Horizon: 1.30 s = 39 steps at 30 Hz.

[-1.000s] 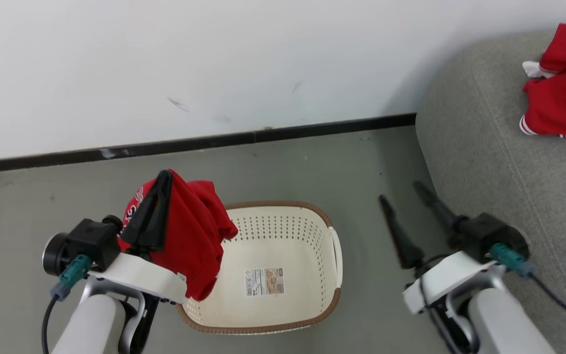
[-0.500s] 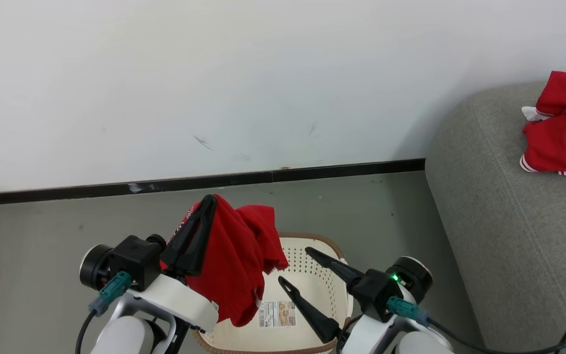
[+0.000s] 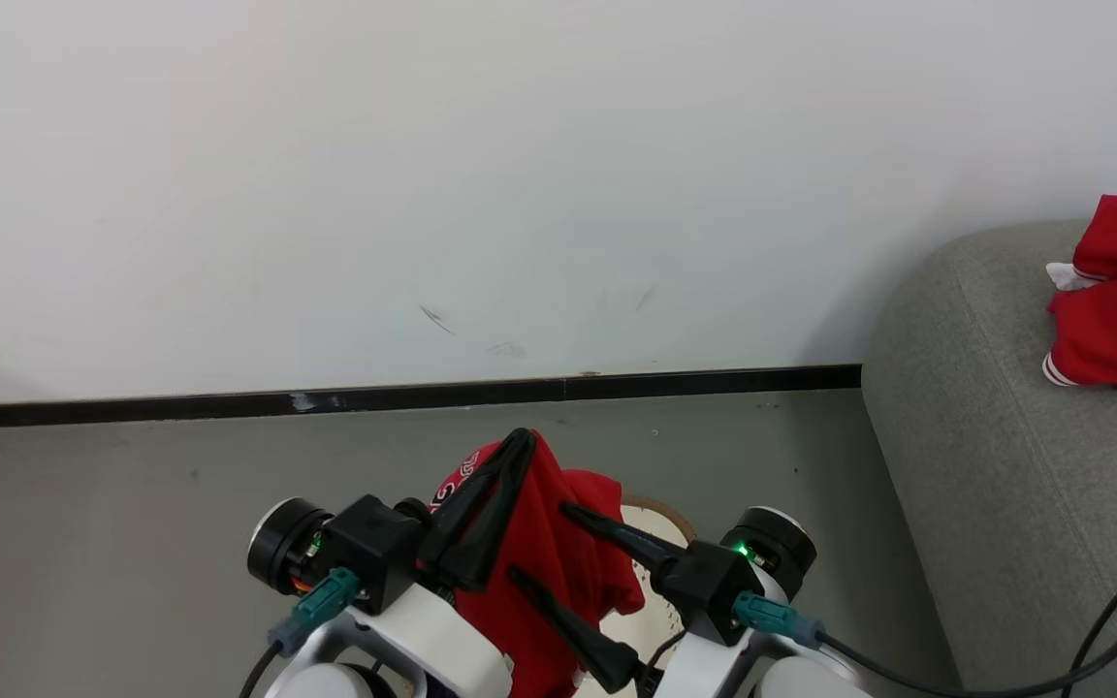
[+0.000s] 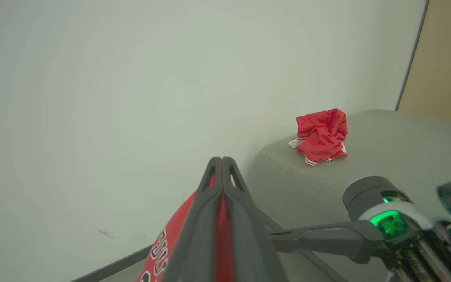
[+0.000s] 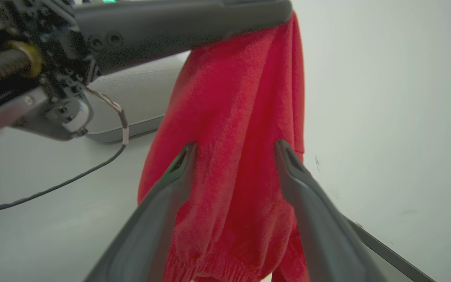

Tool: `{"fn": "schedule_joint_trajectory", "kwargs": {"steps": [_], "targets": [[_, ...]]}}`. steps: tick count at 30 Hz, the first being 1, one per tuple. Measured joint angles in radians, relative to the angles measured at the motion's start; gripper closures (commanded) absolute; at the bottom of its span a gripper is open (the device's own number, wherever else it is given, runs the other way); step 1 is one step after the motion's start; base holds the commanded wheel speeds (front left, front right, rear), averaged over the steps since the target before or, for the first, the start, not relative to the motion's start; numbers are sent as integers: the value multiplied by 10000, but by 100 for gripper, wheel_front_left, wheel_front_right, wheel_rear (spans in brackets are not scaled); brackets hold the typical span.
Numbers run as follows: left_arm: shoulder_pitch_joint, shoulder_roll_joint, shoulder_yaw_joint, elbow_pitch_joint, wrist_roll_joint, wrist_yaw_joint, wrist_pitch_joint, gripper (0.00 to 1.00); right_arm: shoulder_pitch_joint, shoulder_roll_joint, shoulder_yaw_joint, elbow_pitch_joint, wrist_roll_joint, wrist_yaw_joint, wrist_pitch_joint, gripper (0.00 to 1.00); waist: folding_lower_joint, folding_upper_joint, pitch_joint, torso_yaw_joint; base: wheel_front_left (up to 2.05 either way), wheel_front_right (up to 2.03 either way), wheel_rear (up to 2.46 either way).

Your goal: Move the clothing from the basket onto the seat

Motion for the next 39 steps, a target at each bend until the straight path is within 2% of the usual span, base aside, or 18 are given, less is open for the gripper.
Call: {"fn": "schedule_joint_trajectory", "kwargs": {"steps": [7, 8, 9, 10, 12, 19, 25, 26, 28, 29, 30, 39], "targets": [[170, -63, -495, -560, 65, -13, 384, 100, -161, -4, -10, -38, -2, 0, 0, 2, 0, 0, -209, 166, 0, 0, 0], [189, -69, -554, -639, 63, -13, 430, 100, -162, -2, -19, -36, -2, 0, 0, 51, 0, 0, -233, 187, 0, 0, 0], [200, -81, -606, -731, 61, -13, 472, 100, -162, -2, -27, -25, -2, 0, 0, 63, 0, 0, -257, 209, 0, 0, 0], [204, -96, -644, -823, 59, -13, 504, 100, -161, -2, -31, 15, 0, 0, 0, 63, 0, 0, -278, 230, 0, 0, 0], [211, -111, -721, -986, 59, -13, 614, 100, -128, -2, -31, 138, 12, 0, 0, 100, 0, 0, -317, 271, 0, 0, 0], [523, -98, -685, -1287, 25, 25, 905, 100, -32, 0, -182, 161, 276, 0, 0, 100, 0, 0, -378, 337, 0, 0, 0], [766, -65, -627, -1471, -21, 182, 1003, 100, 100, -2, -849, -67, 274, 2, 0, 100, 0, 0, -345, 219, 0, 0, 0], [810, -58, -610, -1484, -21, 186, 1020, 76, 119, 2, -966, -100, 272, 2, 0, 100, 0, 0, -337, 190, 0, 0, 0], [866, -48, -585, -1505, -21, 196, 1070, 46, 138, 0, -1214, -176, 259, 2, 0, 100, 0, 0, -321, 125, 0, 0, 0], [887, -36, -566, -1521, -21, 213, 1070, 17, 139, 2, -1327, -209, 238, 2, 0, 100, 0, 0, -312, 90, 0, 0, 0], [918, -19, -548, -1536, -21, 270, 1070, 0, 141, 2, -1425, -236, 207, 2, 0, 100, 0, 0, -303, 52, 0, 0, 0], [1144, 42, -523, -1551, -42, 282, 1068, 0, 412, -79, -2011, -453, -184, 2, 0, 100, 0, 0, -211, -319, 0, 0, 0]]}}
